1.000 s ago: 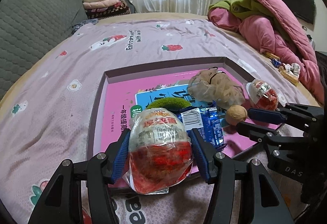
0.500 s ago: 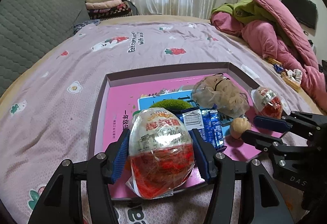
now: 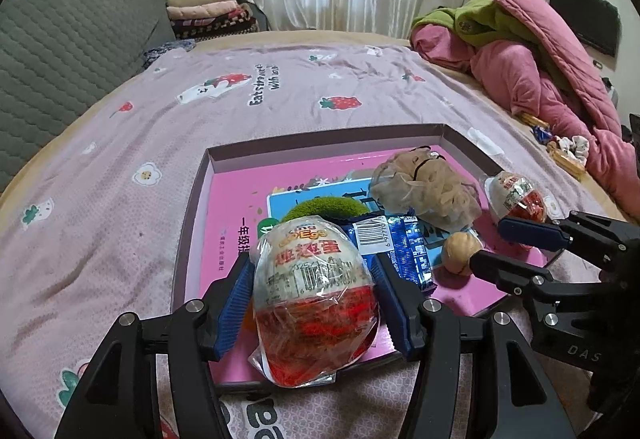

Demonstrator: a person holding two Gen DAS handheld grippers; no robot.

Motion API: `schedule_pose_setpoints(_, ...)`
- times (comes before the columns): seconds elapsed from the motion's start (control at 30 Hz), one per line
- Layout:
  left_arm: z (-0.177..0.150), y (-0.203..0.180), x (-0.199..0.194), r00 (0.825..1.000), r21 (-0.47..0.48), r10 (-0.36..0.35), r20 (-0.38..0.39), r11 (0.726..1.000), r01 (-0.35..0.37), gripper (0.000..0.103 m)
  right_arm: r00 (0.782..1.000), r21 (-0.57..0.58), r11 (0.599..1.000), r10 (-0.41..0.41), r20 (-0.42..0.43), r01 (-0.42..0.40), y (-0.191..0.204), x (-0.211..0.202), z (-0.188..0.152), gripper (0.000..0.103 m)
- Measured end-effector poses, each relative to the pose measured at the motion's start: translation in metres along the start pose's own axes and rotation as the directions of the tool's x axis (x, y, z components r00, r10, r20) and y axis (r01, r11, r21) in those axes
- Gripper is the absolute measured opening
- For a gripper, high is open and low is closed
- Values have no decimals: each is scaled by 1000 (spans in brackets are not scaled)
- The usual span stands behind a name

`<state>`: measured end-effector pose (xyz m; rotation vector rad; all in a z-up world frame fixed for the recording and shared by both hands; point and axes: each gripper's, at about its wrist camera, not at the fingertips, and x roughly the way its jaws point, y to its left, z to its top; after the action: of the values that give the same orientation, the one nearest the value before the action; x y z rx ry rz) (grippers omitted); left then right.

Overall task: Organize objects
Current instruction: 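Open both grippers to release the plastic egg and walnut in the tray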

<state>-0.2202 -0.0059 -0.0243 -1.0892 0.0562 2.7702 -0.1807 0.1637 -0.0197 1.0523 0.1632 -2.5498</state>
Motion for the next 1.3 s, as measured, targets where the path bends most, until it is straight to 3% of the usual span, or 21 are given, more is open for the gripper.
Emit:
schedule_pose_setpoints(0.17,1,-1,-3,1000,-2,4,4,1000,-4,67,1000,7,1000,1,13,-1,-1,-2,1,53)
schedule_pose_setpoints(0.53,3,-2,-5,1000,-5,15,14,1000,-14,71,999,-2,1000,-27,42,27,1,-8,2,59)
schedule_pose_setpoints(1.3,12,1,-36,997,-25,29,71,999,-27,74,992,30,998,-57,108,54,-2,-28,9,65)
